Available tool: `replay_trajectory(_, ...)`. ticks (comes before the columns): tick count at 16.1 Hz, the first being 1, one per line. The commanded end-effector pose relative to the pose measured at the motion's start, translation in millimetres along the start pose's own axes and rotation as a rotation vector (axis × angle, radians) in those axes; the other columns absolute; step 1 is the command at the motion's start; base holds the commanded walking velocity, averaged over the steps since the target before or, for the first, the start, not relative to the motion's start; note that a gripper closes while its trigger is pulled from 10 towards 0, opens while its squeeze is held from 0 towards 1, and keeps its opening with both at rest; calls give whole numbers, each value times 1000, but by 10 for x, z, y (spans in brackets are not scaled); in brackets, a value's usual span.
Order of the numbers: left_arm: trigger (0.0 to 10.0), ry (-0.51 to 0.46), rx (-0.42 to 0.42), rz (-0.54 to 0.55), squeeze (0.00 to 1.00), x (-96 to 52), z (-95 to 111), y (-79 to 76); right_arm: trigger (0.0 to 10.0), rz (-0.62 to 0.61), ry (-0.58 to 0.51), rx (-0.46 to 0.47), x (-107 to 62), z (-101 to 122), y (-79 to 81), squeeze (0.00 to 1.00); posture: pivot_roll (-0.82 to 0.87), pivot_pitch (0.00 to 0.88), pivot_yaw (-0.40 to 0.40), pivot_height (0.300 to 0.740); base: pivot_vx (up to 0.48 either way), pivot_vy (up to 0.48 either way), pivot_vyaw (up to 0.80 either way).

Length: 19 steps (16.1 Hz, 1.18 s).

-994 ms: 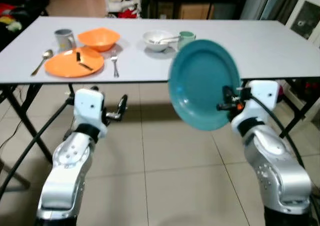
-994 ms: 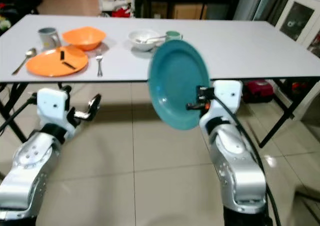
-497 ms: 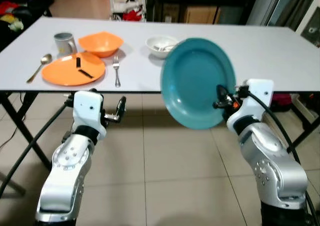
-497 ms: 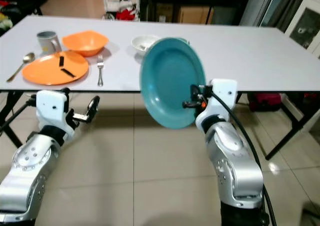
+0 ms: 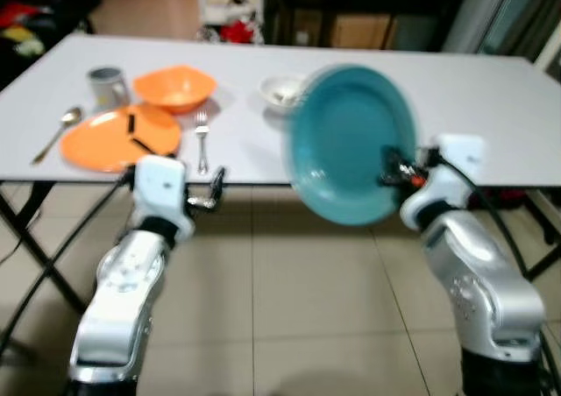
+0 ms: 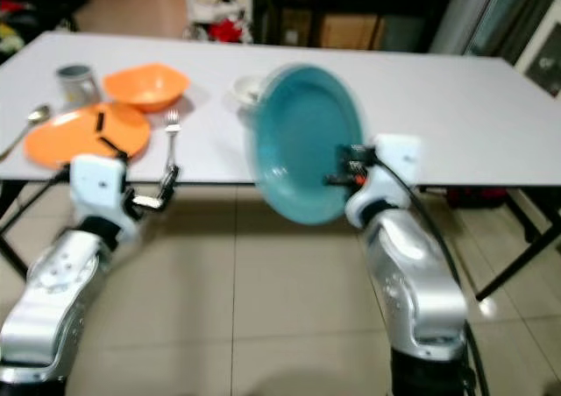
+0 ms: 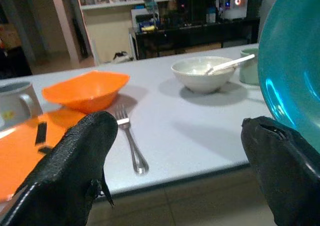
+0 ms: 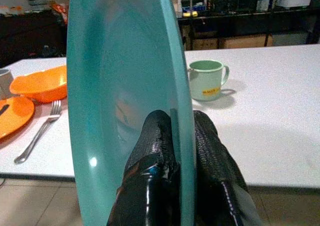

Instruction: Setting the table

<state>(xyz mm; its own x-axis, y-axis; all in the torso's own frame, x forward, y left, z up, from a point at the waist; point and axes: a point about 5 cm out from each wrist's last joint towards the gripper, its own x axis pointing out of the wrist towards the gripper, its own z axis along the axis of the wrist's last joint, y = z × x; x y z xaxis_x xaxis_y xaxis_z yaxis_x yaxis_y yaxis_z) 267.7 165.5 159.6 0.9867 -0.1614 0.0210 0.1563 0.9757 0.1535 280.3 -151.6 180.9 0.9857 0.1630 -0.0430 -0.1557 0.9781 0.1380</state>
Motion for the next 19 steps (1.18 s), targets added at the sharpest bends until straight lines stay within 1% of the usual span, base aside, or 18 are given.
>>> replay_trajectory(1, 10000, -4, -3, -23, 0, 22, 16, -73, 10000, -35, -25, -7, -19, 69, -97, 0, 96, 0, -34, 740, 382, 0, 0)
replay_trajectory(12, 10000, -10, -12, -38, 0, 64, 13, -99, 10000, -40, -24, -12, -41, 68, -111, 0, 78, 0, -21, 740, 377, 0, 0)
replay_trajectory(19, 10000, -9, -7, -35, 0, 56, 11, -94, 10000, -13, -16, -13, -32, 57, -75, 0, 86, 0, -26, 740, 368, 0, 0)
